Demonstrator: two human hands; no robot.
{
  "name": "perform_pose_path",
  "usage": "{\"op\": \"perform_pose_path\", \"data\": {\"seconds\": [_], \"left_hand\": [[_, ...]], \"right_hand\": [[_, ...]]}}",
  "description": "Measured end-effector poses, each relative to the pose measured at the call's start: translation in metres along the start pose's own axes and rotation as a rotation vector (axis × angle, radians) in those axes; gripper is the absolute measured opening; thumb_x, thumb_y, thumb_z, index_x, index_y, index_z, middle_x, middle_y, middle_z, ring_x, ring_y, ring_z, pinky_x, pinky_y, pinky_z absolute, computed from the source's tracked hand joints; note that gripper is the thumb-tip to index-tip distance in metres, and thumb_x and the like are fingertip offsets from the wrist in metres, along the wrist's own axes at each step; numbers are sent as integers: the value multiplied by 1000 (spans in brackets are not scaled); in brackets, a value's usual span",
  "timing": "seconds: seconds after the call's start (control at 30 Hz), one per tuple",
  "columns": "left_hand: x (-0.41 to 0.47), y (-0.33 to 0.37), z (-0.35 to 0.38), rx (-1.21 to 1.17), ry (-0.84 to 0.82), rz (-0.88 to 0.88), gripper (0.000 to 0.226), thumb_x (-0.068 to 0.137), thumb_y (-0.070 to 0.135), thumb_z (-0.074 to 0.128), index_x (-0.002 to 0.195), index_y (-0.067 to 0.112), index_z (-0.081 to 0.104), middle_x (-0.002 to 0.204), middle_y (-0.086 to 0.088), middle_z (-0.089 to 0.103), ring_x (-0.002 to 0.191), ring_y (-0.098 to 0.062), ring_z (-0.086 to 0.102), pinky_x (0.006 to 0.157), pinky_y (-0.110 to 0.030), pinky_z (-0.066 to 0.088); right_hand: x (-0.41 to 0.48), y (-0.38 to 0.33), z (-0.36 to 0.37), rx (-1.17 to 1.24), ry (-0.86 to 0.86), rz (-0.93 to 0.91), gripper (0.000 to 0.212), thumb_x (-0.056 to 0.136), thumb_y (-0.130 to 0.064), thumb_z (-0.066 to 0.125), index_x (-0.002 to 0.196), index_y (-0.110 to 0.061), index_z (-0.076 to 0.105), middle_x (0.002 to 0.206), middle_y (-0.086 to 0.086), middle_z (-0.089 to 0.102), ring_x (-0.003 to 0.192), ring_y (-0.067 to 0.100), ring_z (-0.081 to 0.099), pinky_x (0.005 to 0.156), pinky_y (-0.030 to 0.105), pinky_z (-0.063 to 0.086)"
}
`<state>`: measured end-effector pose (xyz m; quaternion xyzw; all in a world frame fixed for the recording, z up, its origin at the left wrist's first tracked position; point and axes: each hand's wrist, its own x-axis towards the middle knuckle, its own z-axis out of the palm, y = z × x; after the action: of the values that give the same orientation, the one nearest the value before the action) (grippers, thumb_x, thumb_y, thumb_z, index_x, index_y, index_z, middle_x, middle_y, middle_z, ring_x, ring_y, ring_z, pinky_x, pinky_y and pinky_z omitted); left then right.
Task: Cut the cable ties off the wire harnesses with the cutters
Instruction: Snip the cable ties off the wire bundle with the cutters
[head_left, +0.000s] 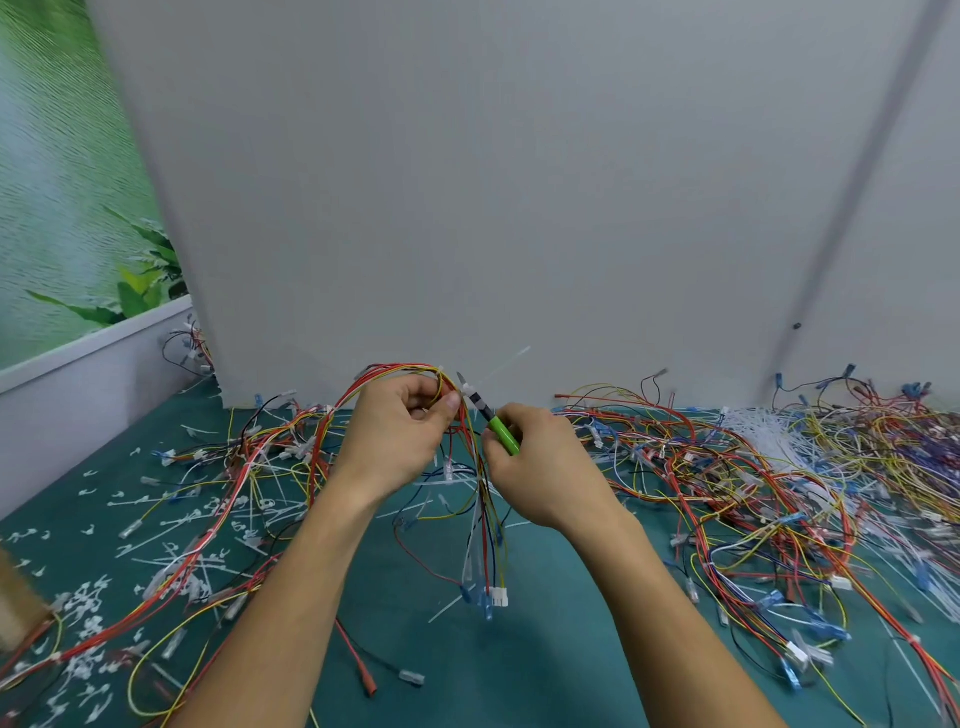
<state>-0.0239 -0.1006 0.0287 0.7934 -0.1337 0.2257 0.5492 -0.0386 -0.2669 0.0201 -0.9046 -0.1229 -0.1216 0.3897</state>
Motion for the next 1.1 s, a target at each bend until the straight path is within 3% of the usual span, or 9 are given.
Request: {"op": "perform_pose_path", "data": {"seconds": [0.1, 0.27, 0.4, 0.5, 0.67, 0.87, 1.0, 1.1], "left_hand": [[0, 0, 1, 4, 1, 3, 22, 94, 9, 70, 77, 23, 70, 69, 17, 70, 68, 1, 64, 70, -15, 54], [0, 0, 4, 23, 5, -13, 22, 95, 10, 69, 75, 21, 70, 68, 13, 68, 66, -1, 62, 69, -20, 52], [0, 0, 4, 44, 1, -29, 18, 96, 12, 68, 79, 15, 72, 75, -2, 72, 66, -5, 62, 68, -23, 52], [-1, 1, 5, 66, -6, -41, 18, 97, 12, 66, 80, 16, 71, 74, 2, 70, 63, -1, 60, 66, -19, 50], [-2, 2, 7, 62, -8, -55, 18, 100, 16, 62, 83, 21, 68, 75, 7, 70, 64, 6, 62, 64, -9, 48], [-2, 0, 8, 93, -27, -55, 20, 100, 18, 62, 82, 15, 68, 67, 3, 65, 56, -1, 53, 58, -18, 44], [-3, 0, 8, 90, -33, -60, 21, 100, 18, 61, 80, 15, 66, 56, 14, 56, 49, -1, 45, 52, -15, 38], [-4, 2, 9, 110, -36, -47, 22, 101, 20, 60, 80, 17, 65, 56, 6, 57, 50, -3, 42, 52, -20, 38]], "right_hand": [[0, 0, 1, -12, 17, 19, 22, 99, -28, 58, 79, -19, 61, 68, 2, 58, 54, 17, 48, 50, 27, 34], [1, -1, 1, -19, 28, 46, 27, 99, -30, 58, 74, -21, 58, 65, 1, 58, 49, 14, 46, 44, 21, 30], [1, -2, 3, -25, 32, 62, 33, 98, -29, 58, 67, -21, 52, 63, 2, 55, 50, 16, 45, 43, 22, 28], [0, -3, 3, -31, 35, 58, 37, 98, -28, 58, 63, -21, 49, 60, 1, 52, 48, 16, 43, 39, 17, 25], [-1, -4, 2, -25, -4, 32, 32, 100, -28, 56, 70, -21, 51, 65, 2, 54, 53, 16, 46, 48, 27, 30], [-1, -3, 1, -35, -78, 21, 22, 100, -27, 54, 80, -18, 53, 76, 2, 56, 63, 17, 50, 54, 29, 33], [-2, -4, 1, -30, -62, 19, 25, 100, -26, 53, 77, -20, 51, 73, 2, 55, 60, 16, 49, 52, 27, 32], [-2, -4, 2, -21, -20, 29, 30, 100, -26, 54, 71, -21, 50, 69, 4, 54, 57, 18, 46, 50, 28, 30]]}}
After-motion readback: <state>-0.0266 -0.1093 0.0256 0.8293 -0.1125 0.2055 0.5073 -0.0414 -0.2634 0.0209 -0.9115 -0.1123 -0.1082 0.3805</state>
